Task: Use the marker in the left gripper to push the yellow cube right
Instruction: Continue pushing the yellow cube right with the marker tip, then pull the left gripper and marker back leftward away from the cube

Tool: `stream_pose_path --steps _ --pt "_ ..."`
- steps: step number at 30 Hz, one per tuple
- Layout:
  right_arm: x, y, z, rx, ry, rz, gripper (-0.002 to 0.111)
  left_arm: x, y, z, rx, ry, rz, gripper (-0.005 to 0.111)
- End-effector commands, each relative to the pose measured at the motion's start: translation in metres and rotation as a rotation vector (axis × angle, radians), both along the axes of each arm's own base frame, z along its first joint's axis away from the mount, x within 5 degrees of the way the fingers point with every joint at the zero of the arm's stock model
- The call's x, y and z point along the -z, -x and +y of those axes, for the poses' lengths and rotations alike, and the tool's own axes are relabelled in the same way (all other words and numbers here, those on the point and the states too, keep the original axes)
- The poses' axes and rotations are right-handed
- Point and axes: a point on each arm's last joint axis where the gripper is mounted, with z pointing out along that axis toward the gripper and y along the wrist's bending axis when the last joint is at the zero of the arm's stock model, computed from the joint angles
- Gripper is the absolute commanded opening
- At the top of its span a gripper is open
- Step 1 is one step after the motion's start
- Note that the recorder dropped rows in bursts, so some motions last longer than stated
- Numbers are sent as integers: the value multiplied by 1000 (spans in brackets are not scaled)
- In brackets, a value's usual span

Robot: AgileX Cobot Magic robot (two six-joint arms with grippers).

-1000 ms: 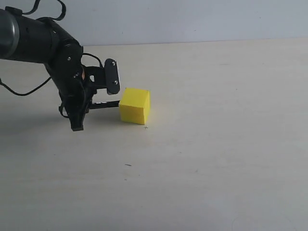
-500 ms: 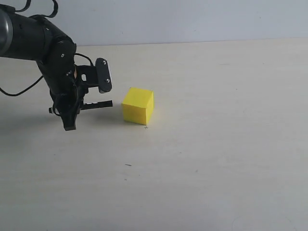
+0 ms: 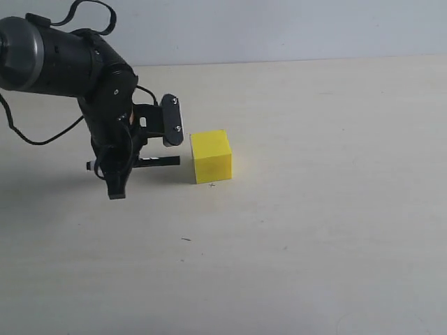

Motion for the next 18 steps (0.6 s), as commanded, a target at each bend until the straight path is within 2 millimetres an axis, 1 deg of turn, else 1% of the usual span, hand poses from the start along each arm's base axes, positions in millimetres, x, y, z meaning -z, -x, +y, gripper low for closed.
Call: stream_pose_path --steps 1,7,18 --pt "1 0 0 4 1 -5 0 -5 -6 14 -44 -32 -4 0" --pt "1 0 0 4 1 -5 0 -5 -14 30 -77 -46 -10 0" --pt "1 0 0 4 1 -5 0 -5 -33 84 -216 -46 6 0"
